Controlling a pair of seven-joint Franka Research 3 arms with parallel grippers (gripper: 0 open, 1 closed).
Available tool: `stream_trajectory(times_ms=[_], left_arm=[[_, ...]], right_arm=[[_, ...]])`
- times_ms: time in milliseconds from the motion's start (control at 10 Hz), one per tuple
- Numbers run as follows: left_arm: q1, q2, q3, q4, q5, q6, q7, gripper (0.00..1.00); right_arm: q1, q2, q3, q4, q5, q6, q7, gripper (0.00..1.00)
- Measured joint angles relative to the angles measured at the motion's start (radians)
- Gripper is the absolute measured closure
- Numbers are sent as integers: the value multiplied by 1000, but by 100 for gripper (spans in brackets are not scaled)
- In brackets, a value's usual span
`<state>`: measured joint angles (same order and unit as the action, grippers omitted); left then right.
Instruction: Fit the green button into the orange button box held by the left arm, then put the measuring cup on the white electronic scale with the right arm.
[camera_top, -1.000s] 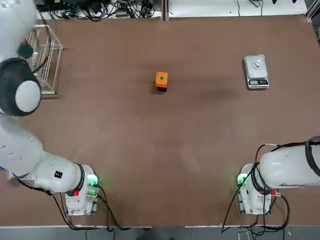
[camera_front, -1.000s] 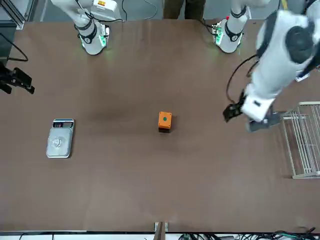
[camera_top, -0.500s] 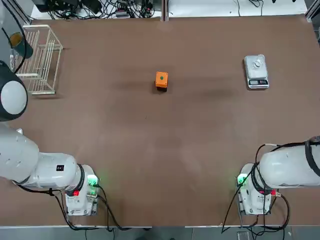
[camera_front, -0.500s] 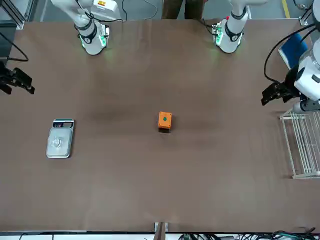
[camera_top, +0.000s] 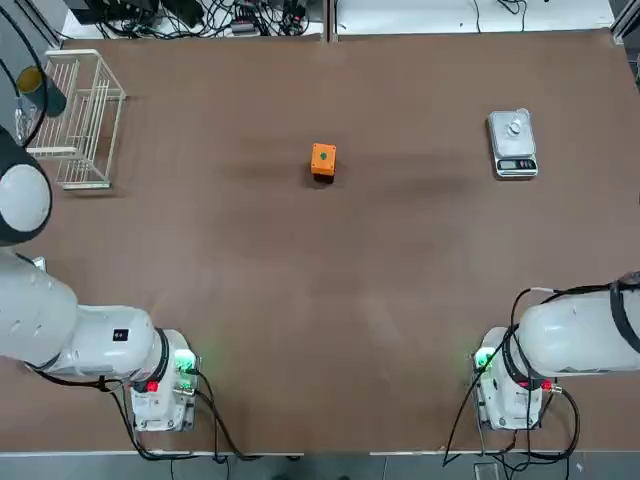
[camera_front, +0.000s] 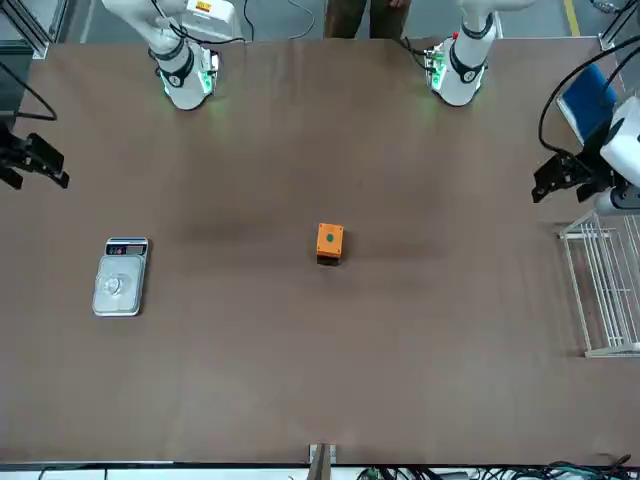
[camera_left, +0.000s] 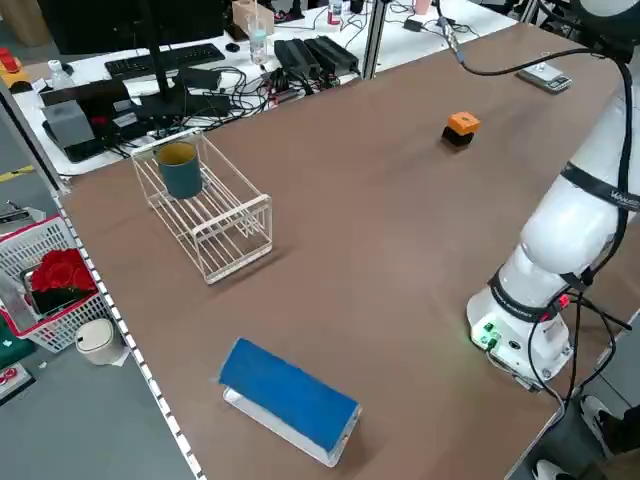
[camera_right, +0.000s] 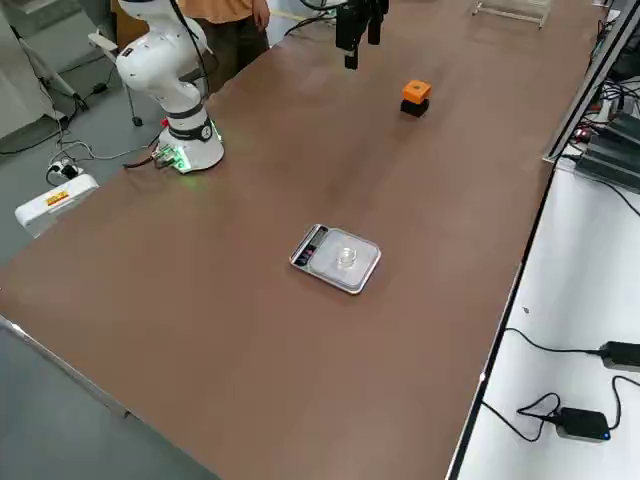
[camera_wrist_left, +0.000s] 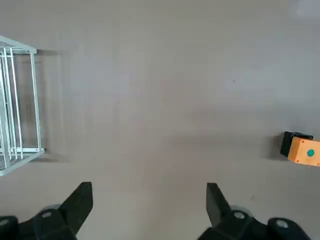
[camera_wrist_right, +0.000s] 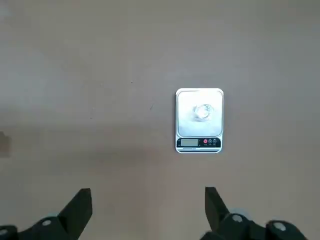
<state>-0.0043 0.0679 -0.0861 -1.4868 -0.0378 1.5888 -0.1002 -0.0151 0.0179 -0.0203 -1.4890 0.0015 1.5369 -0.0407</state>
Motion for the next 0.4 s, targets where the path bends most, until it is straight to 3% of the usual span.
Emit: stream_trajectory(times_ms=[400], left_arm=[[0, -13, -1, 7, 0, -15, 4, 0]], right_arm=[[-12, 1, 27, 0, -2, 0, 0, 0]])
